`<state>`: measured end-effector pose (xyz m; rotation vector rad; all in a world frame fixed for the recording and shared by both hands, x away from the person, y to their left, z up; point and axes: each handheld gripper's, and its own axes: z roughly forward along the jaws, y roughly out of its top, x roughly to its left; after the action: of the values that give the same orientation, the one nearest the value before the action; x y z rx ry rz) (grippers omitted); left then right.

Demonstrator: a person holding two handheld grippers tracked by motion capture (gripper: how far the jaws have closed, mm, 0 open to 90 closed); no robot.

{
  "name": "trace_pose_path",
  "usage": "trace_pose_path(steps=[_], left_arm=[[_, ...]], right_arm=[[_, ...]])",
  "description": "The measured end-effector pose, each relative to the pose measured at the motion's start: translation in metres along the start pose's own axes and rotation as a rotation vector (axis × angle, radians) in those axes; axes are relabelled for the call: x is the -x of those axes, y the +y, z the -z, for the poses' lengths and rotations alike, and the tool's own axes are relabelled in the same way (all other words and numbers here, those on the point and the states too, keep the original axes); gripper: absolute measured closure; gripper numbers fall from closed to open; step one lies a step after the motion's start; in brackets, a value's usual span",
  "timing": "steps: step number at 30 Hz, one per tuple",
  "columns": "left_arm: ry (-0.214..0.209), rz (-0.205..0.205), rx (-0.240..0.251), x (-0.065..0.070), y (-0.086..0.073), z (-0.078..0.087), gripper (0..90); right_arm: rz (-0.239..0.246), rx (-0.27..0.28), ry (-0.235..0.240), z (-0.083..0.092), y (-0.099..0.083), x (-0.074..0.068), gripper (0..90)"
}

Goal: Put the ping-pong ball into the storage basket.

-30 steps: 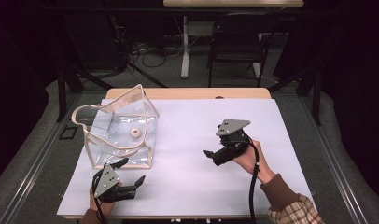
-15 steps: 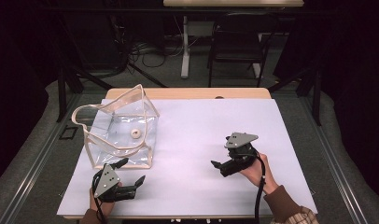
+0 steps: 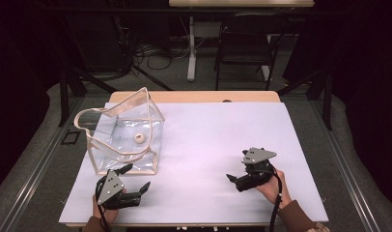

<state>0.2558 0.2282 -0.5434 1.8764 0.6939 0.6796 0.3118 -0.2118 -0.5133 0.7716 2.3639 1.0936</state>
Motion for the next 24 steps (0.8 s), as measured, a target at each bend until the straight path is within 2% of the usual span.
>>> trace_pose_path(steps=[20, 24], left_arm=[[0.002, -0.003, -0.006, 0.000, 0.000, -0.001, 15.9], [0.002, -0.001, -0.007, 0.000, 0.000, -0.001, 15.9]], right_arm=[[-0.050, 0.010, -0.037, 0.012, -0.035, -0.006, 0.6], [-0.045, 0.012, -0.044, 0.015, -0.040, -0.009, 0.3]])
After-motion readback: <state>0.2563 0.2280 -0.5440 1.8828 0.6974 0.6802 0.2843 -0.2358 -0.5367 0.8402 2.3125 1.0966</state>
